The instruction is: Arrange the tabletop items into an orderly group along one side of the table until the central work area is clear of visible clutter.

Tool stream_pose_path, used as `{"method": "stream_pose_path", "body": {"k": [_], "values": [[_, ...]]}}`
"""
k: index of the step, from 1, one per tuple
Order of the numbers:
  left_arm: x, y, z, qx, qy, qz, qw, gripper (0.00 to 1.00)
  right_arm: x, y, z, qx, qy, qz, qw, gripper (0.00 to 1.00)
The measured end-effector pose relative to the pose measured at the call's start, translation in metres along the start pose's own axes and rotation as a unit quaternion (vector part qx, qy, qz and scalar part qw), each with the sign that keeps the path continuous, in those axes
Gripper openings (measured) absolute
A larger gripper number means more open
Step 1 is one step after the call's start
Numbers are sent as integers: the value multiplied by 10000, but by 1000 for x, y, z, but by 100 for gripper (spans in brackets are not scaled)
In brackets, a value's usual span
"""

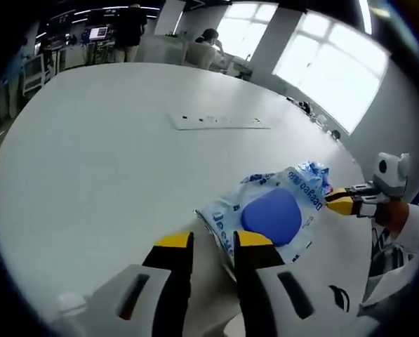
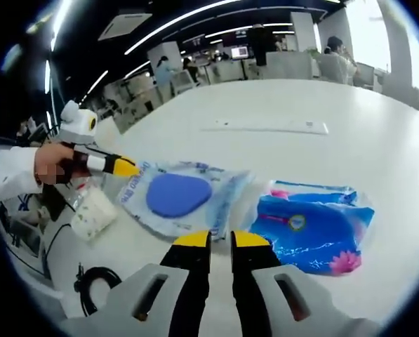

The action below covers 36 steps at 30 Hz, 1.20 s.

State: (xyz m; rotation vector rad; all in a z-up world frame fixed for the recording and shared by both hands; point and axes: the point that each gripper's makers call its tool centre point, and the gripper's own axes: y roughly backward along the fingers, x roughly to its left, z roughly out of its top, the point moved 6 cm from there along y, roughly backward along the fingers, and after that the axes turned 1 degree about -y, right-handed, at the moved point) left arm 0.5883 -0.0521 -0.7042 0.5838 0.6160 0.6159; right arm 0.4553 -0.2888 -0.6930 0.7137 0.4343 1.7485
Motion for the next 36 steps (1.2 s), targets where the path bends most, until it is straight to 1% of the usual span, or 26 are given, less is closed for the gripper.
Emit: {"method": "stream_pose_path", "body": {"k": [4, 6, 9, 14, 17, 22, 27, 29, 31, 36], "values": [[-2, 6, 2, -79, 34, -16, 10000, 26, 3, 4, 0, -37, -1, 9, 10000, 10], [-2, 10, 6, -191, 54, -14, 9998, 28, 3, 6, 1, -75, 10, 9, 10000, 11], [-1, 15, 9, -252, 52, -3, 9997, 30, 4, 10, 2, -107, 23, 6, 9999, 12], [-3, 25, 15, -383, 63, -9, 9992, 35, 6, 16, 8, -230, 11, 36, 9997, 15], [-8, 33, 17, -453, 69, -26, 9989, 37, 8, 20, 12, -305, 36, 46, 9995, 16], [-12, 44, 22, -606, 48, -68, 9981, 43, 10, 24, 17, -394, 17, 93, 9992, 21], [-16, 58, 26, -729, 34, -59, 9973, 47, 14, 30, 23, -450, 55, 209, 9988, 26], [-19, 65, 28, -788, 44, -63, 9969, 50, 16, 33, 24, -472, 45, 273, 9985, 30], [-20, 71, 31, -858, 74, -81, 9963, 54, 17, 35, 26, -472, 43, 307, 9984, 31], [-27, 86, 37, -1007, 8, -109, 9949, 56, 23, 42, 30, -514, 48, 452, 9976, 34]]}}
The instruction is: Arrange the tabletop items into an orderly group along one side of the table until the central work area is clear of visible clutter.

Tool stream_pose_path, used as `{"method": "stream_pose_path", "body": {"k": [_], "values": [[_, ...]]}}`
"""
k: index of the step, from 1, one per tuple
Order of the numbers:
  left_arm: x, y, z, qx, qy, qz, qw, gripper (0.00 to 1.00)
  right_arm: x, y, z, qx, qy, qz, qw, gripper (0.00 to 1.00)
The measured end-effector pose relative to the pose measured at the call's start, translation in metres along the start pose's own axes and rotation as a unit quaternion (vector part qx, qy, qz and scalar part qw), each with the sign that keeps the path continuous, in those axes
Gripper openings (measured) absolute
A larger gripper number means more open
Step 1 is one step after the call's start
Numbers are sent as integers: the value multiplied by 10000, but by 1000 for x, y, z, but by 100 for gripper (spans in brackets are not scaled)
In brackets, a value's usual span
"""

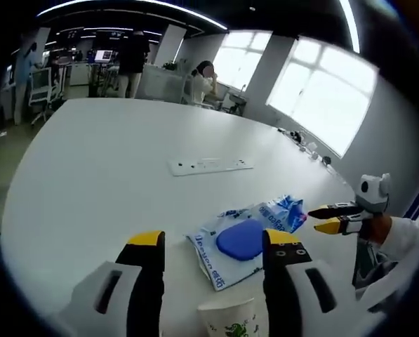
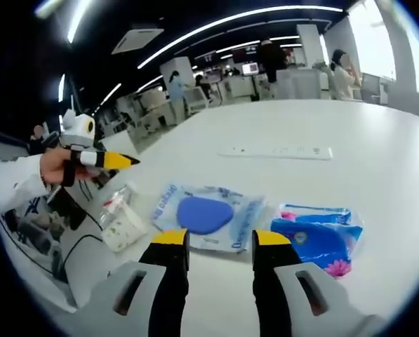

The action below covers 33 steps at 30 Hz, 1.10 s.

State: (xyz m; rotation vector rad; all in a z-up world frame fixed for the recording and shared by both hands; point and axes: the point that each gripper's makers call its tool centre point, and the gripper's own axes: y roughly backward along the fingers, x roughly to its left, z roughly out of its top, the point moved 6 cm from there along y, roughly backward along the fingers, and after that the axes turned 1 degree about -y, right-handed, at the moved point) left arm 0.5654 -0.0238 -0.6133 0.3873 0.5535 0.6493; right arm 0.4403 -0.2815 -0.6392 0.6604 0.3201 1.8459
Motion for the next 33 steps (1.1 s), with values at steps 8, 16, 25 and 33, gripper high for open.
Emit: {"method": "stream_pose_path", "body": {"k": [8, 16, 25, 33], "values": [[-15, 25, 11, -282, 56, -61, 9996, 61, 5, 8, 7, -45, 7, 125, 9999, 39], [-25, 55, 21, -560, 77, -89, 9984, 68, 12, 16, 22, -131, 13, 325, 9994, 46], [-35, 88, 28, -829, -6, -65, 9965, 73, 25, 24, 43, -226, 219, 578, 9978, 49], [-43, 113, 25, -947, -20, -31, 9955, 77, 39, 33, 51, -267, 401, 699, 9964, 50]]}}
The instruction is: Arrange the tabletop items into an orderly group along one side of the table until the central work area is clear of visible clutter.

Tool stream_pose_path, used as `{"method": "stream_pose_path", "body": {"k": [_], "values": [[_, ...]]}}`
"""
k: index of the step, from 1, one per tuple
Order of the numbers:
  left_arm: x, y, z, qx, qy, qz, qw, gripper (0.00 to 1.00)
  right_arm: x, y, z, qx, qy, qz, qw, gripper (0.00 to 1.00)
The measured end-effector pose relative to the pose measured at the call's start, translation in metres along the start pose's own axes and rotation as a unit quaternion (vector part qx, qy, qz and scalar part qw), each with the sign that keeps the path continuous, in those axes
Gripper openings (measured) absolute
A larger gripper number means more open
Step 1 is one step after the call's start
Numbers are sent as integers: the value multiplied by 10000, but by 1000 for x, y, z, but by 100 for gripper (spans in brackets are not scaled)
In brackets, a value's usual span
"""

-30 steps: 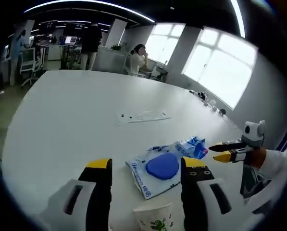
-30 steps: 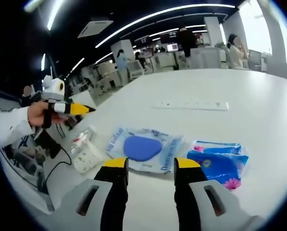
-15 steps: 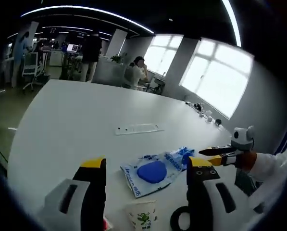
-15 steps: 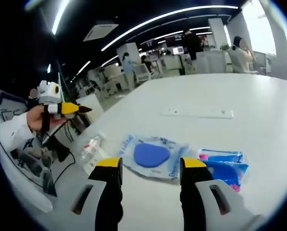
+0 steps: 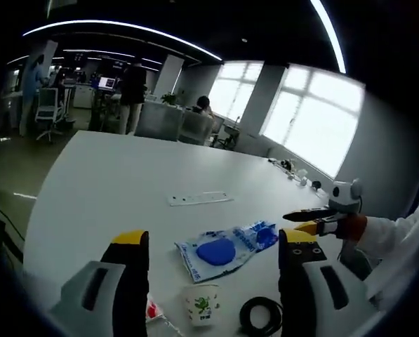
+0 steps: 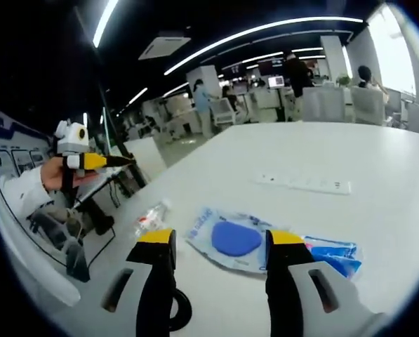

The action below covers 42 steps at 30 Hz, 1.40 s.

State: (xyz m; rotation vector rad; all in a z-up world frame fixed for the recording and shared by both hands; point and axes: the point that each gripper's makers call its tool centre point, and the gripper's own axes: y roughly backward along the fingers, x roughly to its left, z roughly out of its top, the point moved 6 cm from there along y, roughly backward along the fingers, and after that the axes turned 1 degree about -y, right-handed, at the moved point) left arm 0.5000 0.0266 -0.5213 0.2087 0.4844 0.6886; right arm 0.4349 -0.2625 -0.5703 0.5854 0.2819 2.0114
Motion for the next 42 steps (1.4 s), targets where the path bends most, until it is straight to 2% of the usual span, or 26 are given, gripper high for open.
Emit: {"method": "stream_pose_path", "body": {"k": [7, 17, 26, 35, 42], "values": [[-7, 27, 2, -205, 3, 69, 9998, 78, 14, 1, 13, -24, 150, 163, 9998, 50], [-8, 59, 1, -355, 21, 156, 9992, 79, 38, -13, 37, 80, 548, 513, 9971, 51], [-2, 86, -1, -546, 142, 334, 9978, 79, 66, -41, 52, 187, 892, 897, 9918, 51], [8, 107, -10, -626, 285, 530, 9962, 78, 92, -73, 57, 343, 1126, 1266, 9849, 51], [11, 117, -17, -628, 328, 562, 9959, 77, 105, -101, 59, 462, 1049, 1527, 9816, 50]]}}
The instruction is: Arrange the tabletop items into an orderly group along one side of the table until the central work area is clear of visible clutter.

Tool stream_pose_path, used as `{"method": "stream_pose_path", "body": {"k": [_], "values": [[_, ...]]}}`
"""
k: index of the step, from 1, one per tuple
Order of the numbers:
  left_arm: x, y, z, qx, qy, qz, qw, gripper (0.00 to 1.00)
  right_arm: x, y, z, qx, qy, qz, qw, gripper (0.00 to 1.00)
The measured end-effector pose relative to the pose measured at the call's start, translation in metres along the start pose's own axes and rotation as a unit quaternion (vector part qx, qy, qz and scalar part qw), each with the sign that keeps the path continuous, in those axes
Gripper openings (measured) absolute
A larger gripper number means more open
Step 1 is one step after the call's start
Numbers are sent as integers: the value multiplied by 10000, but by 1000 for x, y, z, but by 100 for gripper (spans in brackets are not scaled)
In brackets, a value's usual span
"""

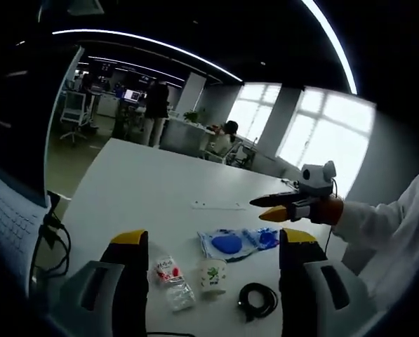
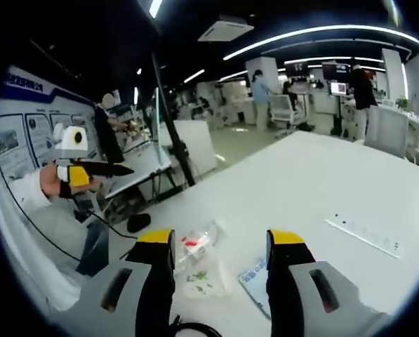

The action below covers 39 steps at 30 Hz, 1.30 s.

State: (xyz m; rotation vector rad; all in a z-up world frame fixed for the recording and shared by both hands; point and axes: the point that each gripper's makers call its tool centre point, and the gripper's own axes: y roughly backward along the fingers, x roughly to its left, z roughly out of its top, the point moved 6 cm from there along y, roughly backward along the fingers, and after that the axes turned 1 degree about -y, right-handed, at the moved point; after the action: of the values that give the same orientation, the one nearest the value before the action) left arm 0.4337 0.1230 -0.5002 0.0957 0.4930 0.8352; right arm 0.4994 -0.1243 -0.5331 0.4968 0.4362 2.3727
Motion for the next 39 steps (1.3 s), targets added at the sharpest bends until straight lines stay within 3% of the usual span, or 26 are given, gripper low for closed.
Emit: {"method": "stream_pose_path", "body": {"k": [11, 22, 33, 39], "values": [[10, 8, -10, -37, 153, 24, 9999, 76, 0, -49, -2, 412, 48, 329, 9986, 47], [21, 8, -24, -90, 360, 7, 9993, 75, -2, -107, -19, 945, -148, 652, 9933, 45], [36, 4, -39, -70, 513, 24, 9987, 75, -9, -156, -35, 1171, -904, 822, 9856, 43], [42, -1, -48, -37, 530, 39, 9986, 74, -17, -178, -44, 1308, -1505, 775, 9769, 37]]}}
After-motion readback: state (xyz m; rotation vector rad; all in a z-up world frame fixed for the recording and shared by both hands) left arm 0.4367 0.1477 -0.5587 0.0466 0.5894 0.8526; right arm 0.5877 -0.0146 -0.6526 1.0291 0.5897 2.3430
